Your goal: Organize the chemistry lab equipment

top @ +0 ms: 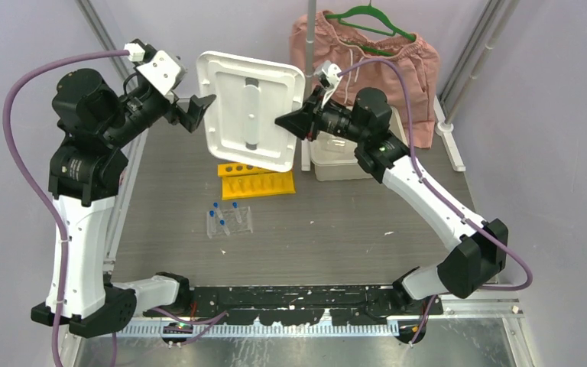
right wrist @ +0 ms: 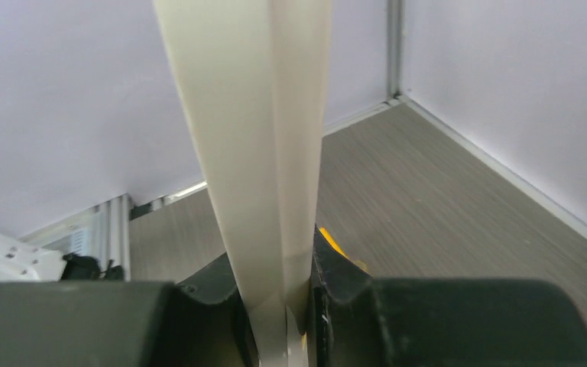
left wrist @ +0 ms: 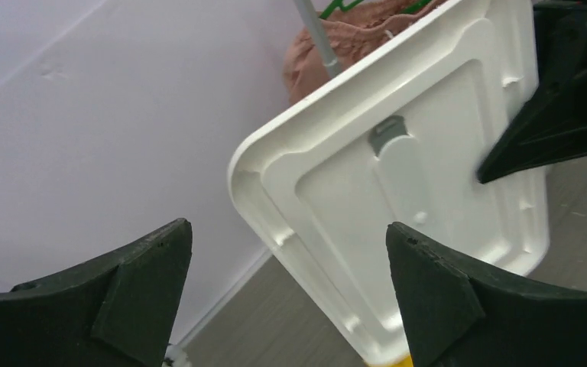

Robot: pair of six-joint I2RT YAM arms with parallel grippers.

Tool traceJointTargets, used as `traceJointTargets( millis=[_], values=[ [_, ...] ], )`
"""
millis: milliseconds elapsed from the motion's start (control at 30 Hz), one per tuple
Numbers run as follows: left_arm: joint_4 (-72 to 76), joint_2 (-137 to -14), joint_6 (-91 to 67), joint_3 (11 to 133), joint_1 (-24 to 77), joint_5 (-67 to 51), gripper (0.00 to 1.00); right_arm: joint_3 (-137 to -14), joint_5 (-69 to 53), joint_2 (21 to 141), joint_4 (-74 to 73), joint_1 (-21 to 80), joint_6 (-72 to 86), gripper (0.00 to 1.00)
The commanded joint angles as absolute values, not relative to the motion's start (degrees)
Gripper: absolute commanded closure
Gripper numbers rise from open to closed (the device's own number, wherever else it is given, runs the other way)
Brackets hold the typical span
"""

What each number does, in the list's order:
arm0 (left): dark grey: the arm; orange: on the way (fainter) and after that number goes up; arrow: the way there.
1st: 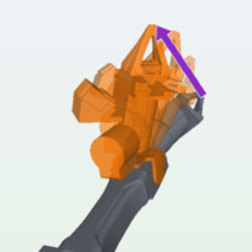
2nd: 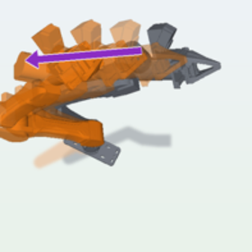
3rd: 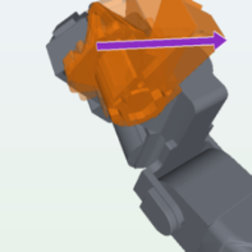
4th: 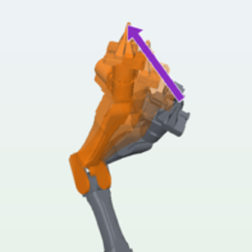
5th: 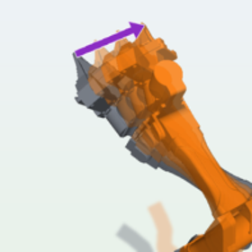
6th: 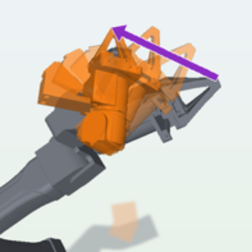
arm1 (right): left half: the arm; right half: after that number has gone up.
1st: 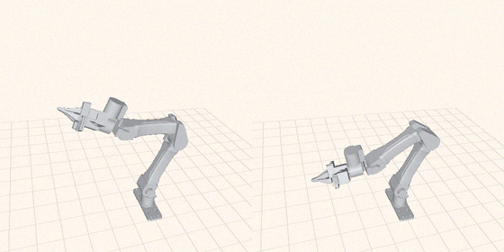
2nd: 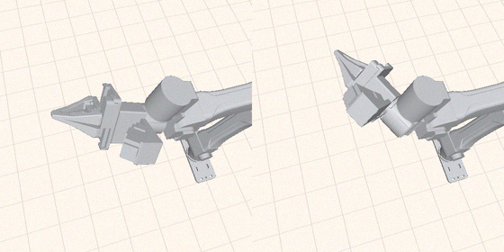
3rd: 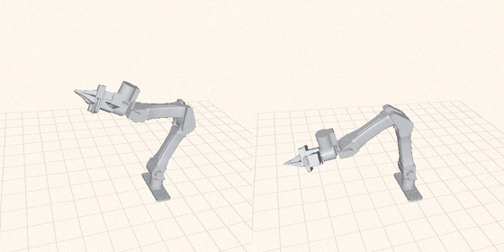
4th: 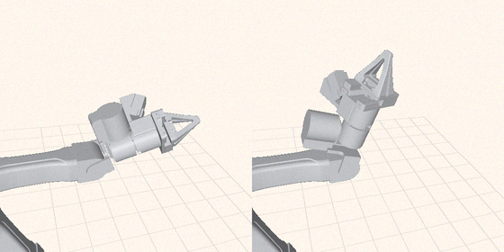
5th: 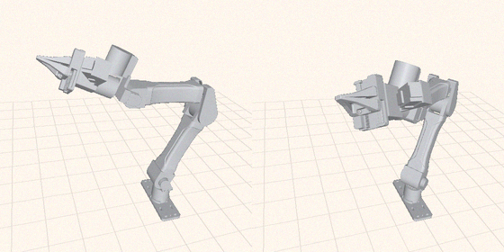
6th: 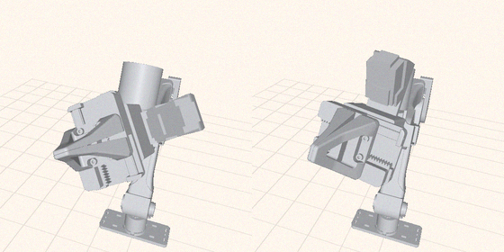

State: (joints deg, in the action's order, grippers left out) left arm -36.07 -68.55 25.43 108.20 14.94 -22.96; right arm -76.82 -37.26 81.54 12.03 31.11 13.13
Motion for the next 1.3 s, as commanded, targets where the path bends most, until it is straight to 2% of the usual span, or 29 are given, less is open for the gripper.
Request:
traceJointTargets(
  millis=[0, 200, 333, 500, 733, 933, 1067, 1267],
  values=[
    [-47.3, -70.5, 22.4, 113.7, 15.0, -27.5, 0.0, -83.2, -27.6, 75.7, 5.0, 31.0, 4.0, 0.92],
    [-57.5, -72.5, 18.0, 115.4, 15.0, -30.1, 0.0, -88.8, -13.7, 70.7, -14.8, 31.5, -13.6, 0.95],
    [-58.5, -73.5, 14.7, 115.4, 14.9, -29.1, 0.0, -88.2, 2.3, 65.5, -21.9, 34.8, -26.1, 0.99],
    [-59.5, -76.7, 10.5, 118.0, 15.0, -26.7, 0.0, -86.5, 23.4, 63.1, -24.8, 40.6, -41.5, 0.99],
    [-62.3, -80.3, 9.1, 120.7, 15.0, -23.2, 0.0, -80.2, 52.1, 69.5, -20.8, 45.2, -61.0, 0.99],
    [-62.2, -79.8, 9.5, 119.1, 15.0, -20.5, 0.0, -76.2, 54.8, 73.7, -16.4, 45.2, -62.9, 0.99],
    [-62.5, -79.6, 9.7, 118.3, 15.0, -19.8, 0.0, -71.3, 57.0, 77.5, -8.5, 45.1, -68.8, 0.95],
    [-62.2, -78.6, 10.6, 116.5, 14.9, -18.9, 0.0, -70.2, 56.4, 81.8, -5.8, 43.4, -69.7, 0.91]
  ],
)
